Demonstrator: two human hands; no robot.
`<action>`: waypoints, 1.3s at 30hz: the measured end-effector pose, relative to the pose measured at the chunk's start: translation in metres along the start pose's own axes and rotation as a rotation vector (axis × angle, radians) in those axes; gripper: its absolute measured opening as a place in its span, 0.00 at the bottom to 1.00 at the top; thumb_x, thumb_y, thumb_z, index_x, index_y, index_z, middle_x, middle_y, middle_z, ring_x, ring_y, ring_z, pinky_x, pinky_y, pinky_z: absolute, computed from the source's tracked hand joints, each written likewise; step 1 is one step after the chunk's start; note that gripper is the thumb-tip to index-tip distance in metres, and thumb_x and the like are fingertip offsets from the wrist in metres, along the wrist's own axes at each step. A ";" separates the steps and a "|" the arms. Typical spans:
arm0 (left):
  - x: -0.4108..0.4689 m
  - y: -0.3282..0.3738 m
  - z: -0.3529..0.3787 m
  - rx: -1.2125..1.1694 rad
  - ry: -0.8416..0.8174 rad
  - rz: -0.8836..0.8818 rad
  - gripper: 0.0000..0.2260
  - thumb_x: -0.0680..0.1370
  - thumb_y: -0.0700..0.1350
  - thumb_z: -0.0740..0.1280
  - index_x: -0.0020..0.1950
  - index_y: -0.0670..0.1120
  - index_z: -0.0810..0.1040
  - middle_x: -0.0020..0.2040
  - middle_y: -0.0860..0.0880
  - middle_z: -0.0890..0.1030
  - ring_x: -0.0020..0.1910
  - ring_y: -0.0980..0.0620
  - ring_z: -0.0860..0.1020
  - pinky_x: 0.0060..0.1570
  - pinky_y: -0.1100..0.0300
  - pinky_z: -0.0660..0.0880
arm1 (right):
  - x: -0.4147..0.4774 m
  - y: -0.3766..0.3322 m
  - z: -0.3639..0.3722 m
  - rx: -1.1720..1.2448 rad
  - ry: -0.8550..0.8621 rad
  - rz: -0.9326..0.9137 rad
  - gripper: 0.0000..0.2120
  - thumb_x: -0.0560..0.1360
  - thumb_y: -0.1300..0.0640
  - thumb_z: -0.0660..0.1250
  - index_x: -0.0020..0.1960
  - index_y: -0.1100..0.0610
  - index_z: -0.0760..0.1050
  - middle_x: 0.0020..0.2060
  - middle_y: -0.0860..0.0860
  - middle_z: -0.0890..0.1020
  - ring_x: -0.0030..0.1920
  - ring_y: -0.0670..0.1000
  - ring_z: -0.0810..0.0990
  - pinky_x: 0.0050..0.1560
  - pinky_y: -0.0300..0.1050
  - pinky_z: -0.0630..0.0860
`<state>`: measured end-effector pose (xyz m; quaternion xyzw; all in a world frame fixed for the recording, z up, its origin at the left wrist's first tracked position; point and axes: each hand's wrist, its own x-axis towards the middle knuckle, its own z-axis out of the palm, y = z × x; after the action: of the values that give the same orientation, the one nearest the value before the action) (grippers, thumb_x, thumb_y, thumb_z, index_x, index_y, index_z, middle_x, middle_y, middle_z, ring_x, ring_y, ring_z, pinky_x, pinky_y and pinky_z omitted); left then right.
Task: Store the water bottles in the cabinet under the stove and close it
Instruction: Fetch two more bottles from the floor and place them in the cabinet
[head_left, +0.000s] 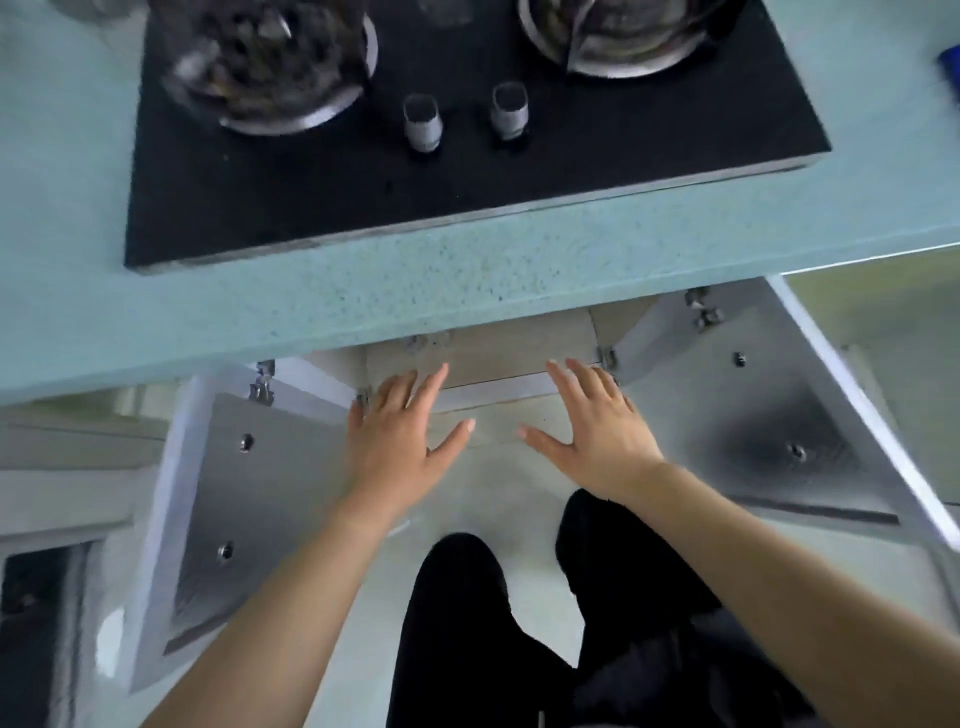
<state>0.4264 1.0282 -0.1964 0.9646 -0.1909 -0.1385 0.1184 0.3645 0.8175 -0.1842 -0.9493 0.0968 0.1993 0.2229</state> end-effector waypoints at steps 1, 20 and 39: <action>-0.008 0.008 -0.022 -0.006 0.012 0.031 0.34 0.71 0.69 0.46 0.74 0.56 0.58 0.71 0.46 0.69 0.70 0.46 0.65 0.65 0.44 0.62 | -0.018 -0.008 -0.018 0.024 0.026 0.008 0.42 0.70 0.29 0.52 0.76 0.51 0.47 0.75 0.52 0.55 0.75 0.55 0.51 0.73 0.55 0.55; -0.073 0.103 -0.115 0.077 -0.140 0.790 0.35 0.70 0.70 0.44 0.74 0.57 0.57 0.75 0.51 0.62 0.75 0.49 0.57 0.69 0.37 0.57 | -0.290 -0.056 -0.024 0.354 0.616 0.717 0.38 0.72 0.33 0.56 0.75 0.48 0.51 0.74 0.50 0.59 0.74 0.52 0.56 0.72 0.49 0.58; -0.427 0.376 0.024 0.180 -0.463 1.752 0.35 0.69 0.70 0.44 0.73 0.58 0.58 0.73 0.51 0.64 0.74 0.50 0.58 0.69 0.38 0.56 | -0.671 -0.059 0.171 0.671 1.035 1.601 0.38 0.71 0.33 0.56 0.75 0.50 0.53 0.74 0.49 0.58 0.74 0.49 0.54 0.73 0.54 0.57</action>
<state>-0.0867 0.8574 -0.0185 0.4281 -0.8845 -0.1738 0.0644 -0.2818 1.0126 -0.0193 -0.4631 0.8414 -0.1834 0.2097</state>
